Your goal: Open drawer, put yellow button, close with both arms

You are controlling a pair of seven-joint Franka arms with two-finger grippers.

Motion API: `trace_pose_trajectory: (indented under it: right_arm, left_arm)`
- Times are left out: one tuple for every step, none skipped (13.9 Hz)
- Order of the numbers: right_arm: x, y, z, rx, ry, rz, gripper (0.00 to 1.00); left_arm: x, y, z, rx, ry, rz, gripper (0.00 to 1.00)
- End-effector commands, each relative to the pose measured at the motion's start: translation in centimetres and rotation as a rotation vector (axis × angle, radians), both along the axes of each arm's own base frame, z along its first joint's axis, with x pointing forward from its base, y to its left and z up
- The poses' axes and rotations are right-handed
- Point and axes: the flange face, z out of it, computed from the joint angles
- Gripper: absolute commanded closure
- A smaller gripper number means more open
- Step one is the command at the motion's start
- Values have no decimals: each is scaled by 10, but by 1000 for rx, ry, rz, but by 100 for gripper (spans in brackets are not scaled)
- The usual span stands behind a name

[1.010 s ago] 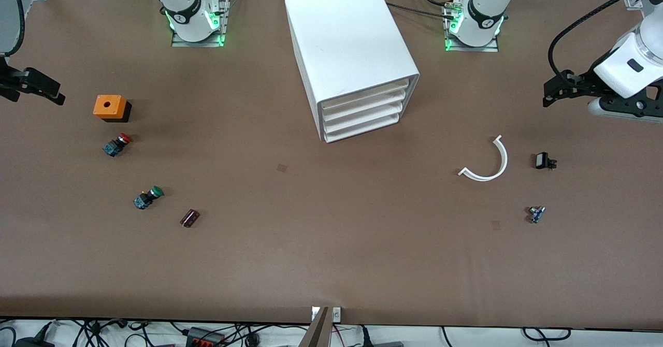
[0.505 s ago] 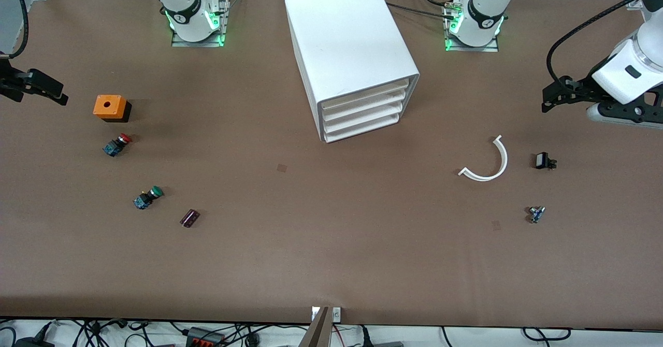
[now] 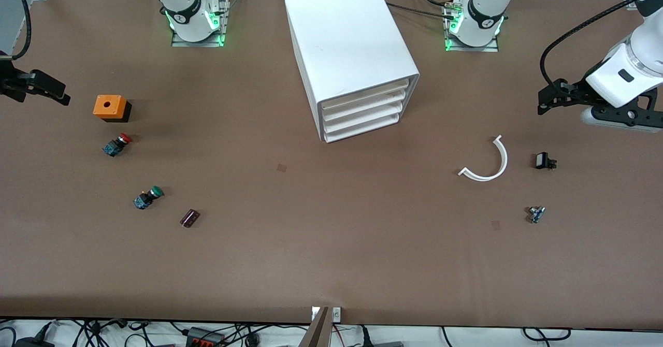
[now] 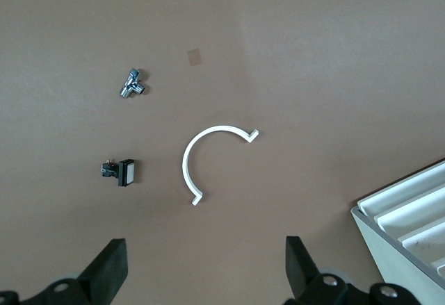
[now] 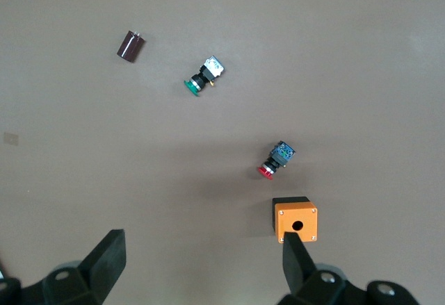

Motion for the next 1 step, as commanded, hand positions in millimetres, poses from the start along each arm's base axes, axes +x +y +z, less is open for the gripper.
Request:
trace_pose_trajectory:
  right_arm:
    - [-7, 1, 1, -1, -8, 12, 0]
  left_arm:
    - [3, -1, 6, -3, -11, -7, 0]
